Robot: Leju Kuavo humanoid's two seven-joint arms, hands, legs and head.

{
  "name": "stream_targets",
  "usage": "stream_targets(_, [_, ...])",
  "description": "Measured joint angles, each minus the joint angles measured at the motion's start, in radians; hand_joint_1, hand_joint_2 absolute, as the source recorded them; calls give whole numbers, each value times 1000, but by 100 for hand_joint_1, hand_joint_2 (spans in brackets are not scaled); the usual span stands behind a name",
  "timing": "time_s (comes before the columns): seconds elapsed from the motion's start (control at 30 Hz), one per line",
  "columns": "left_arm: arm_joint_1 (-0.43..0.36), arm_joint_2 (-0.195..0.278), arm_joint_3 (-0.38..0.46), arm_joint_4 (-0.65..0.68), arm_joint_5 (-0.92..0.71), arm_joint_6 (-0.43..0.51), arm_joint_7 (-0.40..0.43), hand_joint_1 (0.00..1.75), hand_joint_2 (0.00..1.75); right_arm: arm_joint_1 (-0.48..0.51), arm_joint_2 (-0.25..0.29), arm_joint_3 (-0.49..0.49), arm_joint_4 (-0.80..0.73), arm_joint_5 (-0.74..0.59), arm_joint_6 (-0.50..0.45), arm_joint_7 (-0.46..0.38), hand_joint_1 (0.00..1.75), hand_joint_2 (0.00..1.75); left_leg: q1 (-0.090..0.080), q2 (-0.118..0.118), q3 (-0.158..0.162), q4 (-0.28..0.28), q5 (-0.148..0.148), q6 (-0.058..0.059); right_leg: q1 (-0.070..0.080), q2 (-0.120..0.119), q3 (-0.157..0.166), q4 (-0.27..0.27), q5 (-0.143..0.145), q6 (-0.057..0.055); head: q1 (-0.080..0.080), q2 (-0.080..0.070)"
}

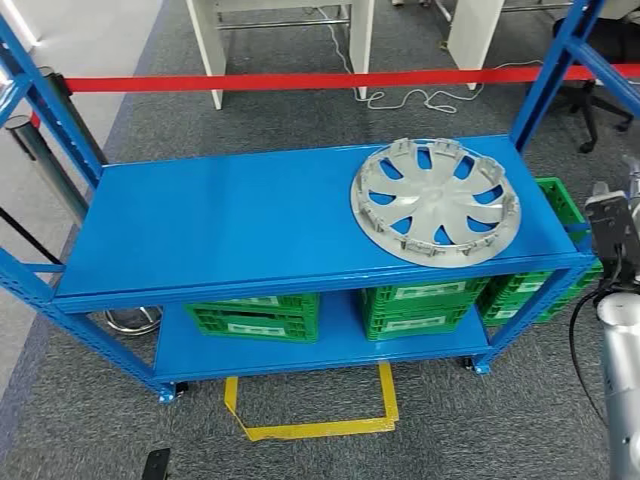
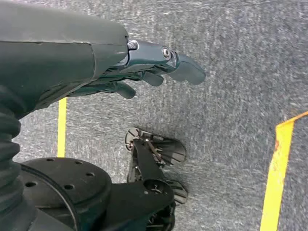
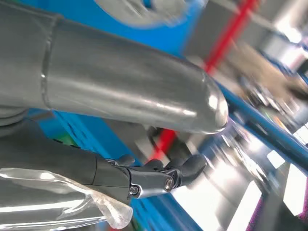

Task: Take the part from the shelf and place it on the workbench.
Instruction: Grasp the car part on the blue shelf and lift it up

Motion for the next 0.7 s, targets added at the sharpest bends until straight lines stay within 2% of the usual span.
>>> stream_targets(0.2, [0,-1,0,3,-10,3,-6,0,175,119,85,11,-189,-47,-88,20,0,0,0,-6,-4,0,1,-1,0,-6,-2,0,-2,0,0,0])
stream_targets(0.43, [0,-1,-1,3,-10,3,-6,0,175,136,96,13,-217,-62,-95,15,0,0,0,-7,-6,0,1,-1,0,-7,-3,0,-3,0,0,0])
stream_targets(0.57, [1,-1,-1,4,-11,4,-8,0,175,190,145,13,-297,-111,-116,-20,0,0,0,-8,-8,0,1,-1,0,-8,-4,-1,-3,0,0,0])
stream_targets(0.63, [1,0,0,5,-12,4,-7,0,175,204,160,-1,-325,-126,-101,-10,0,0,-1,-8,-9,0,0,-1,-1,-8,-4,-2,-3,0,0,0])
stream_targets(0.7, [2,1,0,7,-14,5,-4,0,175,188,150,-19,-313,-125,-67,16,0,0,-2,-8,-9,0,0,-1,-1,-8,-5,-2,-3,0,0,0])
